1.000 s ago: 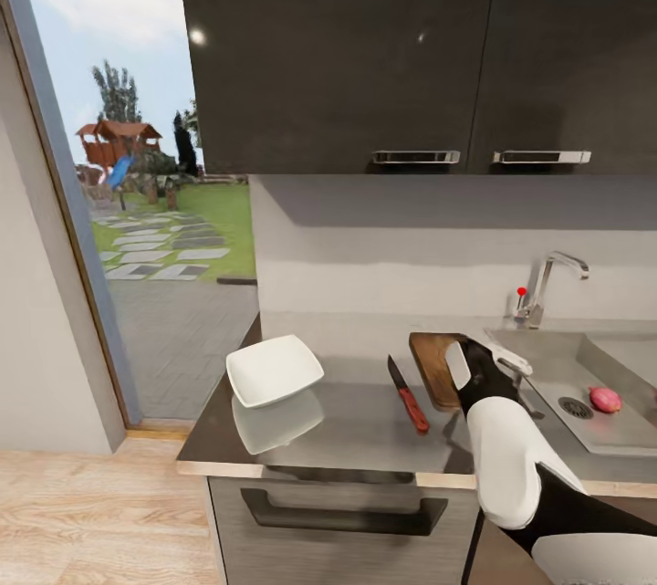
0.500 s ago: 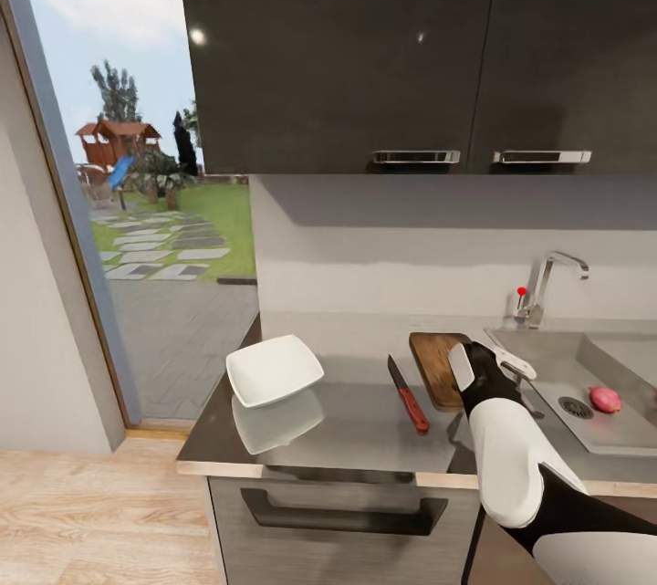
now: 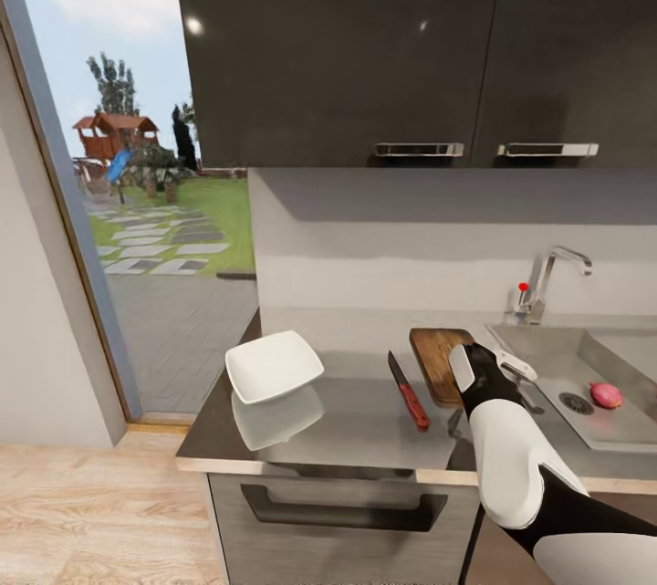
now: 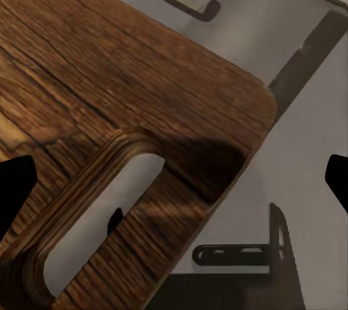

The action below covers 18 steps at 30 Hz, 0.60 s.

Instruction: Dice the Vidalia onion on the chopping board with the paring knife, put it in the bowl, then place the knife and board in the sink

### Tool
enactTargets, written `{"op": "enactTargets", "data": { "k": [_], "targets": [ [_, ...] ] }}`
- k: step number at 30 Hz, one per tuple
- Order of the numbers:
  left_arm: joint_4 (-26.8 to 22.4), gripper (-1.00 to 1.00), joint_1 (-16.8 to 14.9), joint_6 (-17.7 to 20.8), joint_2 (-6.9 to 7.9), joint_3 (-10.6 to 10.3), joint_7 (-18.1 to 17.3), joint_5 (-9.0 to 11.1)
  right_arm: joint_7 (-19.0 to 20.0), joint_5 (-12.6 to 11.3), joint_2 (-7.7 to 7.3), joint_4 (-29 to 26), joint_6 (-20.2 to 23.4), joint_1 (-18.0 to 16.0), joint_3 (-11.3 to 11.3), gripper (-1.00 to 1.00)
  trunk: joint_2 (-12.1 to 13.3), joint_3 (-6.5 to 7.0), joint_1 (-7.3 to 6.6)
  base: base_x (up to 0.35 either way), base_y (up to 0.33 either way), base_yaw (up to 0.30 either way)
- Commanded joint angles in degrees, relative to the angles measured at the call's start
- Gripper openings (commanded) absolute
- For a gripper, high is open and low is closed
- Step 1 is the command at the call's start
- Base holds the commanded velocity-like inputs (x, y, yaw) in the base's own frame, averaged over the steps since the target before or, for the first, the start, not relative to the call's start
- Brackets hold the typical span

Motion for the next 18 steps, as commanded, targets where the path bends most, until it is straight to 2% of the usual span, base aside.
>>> {"op": "enactTargets", "data": {
  "k": [1, 14, 18],
  "targets": [
    [-0.02, 1.0, 0.0, -0.13, 0.0, -0.02, 0.12, 0.01, 0.04, 0.38, 0.04, -0.11, 0.44, -0.05, -0.27, 1.0, -0.05, -0.15, 0.0, 0.0, 0.0, 0.0],
    [0.01, 1.0, 0.0, -0.15, 0.0, -0.02, 0.12, 0.02, -0.03, 0.38, -0.16, -0.12, -1.33, 0.03, -0.45, 1.0, -0.05, -1.29, 0.0, 0.0, 0.0, 0.0],
    [0.01, 1.0, 0.0, -0.15, 0.0, -0.02, 0.12, 0.02, -0.04, 0.38, -0.66, -0.11, -1.66, 0.07, -1.68, 1.0, -0.05, -1.64, 0.0, 0.0, 0.0, 0.0]
  ]
}}
